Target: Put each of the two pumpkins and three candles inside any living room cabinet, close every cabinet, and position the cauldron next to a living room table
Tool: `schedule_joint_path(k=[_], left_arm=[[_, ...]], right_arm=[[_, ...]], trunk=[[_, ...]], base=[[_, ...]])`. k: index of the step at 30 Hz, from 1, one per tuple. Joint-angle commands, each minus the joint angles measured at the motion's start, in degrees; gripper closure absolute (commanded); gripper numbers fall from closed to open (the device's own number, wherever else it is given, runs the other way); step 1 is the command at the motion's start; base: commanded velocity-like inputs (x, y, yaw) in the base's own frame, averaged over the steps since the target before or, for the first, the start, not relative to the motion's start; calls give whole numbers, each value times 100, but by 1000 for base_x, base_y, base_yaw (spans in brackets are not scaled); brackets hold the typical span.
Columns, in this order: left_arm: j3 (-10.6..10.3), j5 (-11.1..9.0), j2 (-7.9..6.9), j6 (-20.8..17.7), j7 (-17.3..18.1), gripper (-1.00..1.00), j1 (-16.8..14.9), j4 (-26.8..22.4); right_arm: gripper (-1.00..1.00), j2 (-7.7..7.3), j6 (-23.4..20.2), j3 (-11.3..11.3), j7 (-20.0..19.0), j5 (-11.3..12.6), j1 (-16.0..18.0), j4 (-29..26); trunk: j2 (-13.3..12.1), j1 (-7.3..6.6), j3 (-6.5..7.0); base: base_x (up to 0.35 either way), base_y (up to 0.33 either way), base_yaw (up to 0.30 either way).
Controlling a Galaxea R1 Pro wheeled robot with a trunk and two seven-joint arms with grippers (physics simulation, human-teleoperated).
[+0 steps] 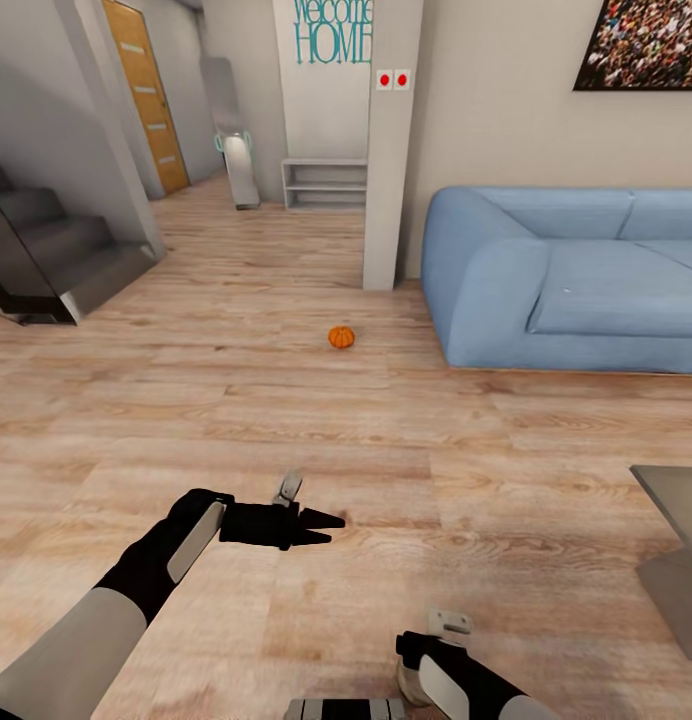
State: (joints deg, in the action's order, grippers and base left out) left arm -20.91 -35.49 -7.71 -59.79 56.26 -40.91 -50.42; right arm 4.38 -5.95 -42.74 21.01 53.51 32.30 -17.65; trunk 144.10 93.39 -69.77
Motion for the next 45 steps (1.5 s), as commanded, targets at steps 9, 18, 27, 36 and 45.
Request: schedule_joint_path(k=[9, 18, 27, 36, 45], left_arm=[[-16, -11, -10, -21, 16, -100, -4, -2], [-18, -11, -11, -21, 16, -100, -5, -2], [-19, -11, -11, -21, 16, -100, -5, -3], [-18, -11, -11, -21, 77, -100, -2, -3], [-45, 2, -17, -21, 996, -100, -4, 7]], right_arm=[[-100, -23, -29, -41, -45, 19, 4, -11], [-100, -25, -29, -41, -52, 19, 4, -11], [-100, -25, -29, -41, -53, 19, 4, -6], [-100, -25, -29, -41, -53, 19, 4, -3], [-100, -18, -29, -41, -53, 19, 4, -2]], trunk=[[5, 4, -50], [13, 19, -182], [14, 22, -205], [14, 22, -205], [16, 24, -227]], base=[[0, 0, 0], [0, 0, 0], [0, 0, 0], [0, 0, 0], [0, 0, 0]])
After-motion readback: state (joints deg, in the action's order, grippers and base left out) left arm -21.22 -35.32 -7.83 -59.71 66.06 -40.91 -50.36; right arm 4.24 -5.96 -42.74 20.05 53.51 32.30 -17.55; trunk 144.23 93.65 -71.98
